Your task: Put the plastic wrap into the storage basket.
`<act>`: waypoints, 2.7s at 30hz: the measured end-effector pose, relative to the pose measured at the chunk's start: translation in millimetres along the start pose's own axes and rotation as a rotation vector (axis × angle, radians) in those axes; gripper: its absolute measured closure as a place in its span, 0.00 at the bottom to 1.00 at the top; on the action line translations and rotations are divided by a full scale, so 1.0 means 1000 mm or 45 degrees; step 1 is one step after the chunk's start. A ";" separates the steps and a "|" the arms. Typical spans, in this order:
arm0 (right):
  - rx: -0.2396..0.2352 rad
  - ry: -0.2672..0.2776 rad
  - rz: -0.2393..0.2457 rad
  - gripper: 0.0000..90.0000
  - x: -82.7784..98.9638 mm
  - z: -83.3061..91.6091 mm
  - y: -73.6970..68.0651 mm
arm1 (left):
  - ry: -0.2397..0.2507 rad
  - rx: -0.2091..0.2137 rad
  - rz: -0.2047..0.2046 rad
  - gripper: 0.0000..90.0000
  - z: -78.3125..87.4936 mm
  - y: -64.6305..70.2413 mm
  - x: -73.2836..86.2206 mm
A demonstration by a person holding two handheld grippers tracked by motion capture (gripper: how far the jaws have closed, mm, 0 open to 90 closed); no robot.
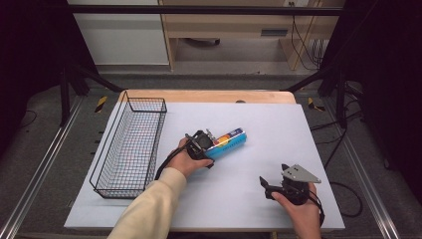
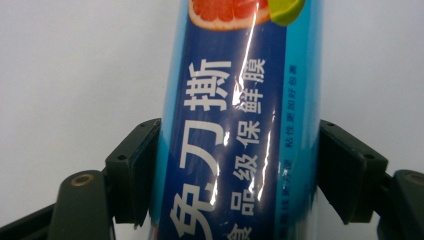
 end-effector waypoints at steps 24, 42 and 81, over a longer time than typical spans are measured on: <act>-0.004 0.007 0.001 0.15 0.000 0.001 0.001 | -0.022 -0.033 -0.011 0.35 0.015 0.003 0.002; -0.006 0.009 -0.001 0.15 0.000 0.001 0.001 | 0.068 -0.042 0.013 0.36 0.050 0.009 0.001; -0.003 0.042 -0.031 0.15 -0.002 0.005 0.003 | 0.082 -0.196 -0.009 0.36 0.146 0.000 -0.006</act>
Point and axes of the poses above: each handheld gripper's, and its own axes: z roughly backward along the jaws, x roughly out of its underside, y roughly to its right, the point moved 2 cm from there along -z, roughly forward along the jaws, and after that the axes turned 7 degrees about -z, right-handed, at the moved point
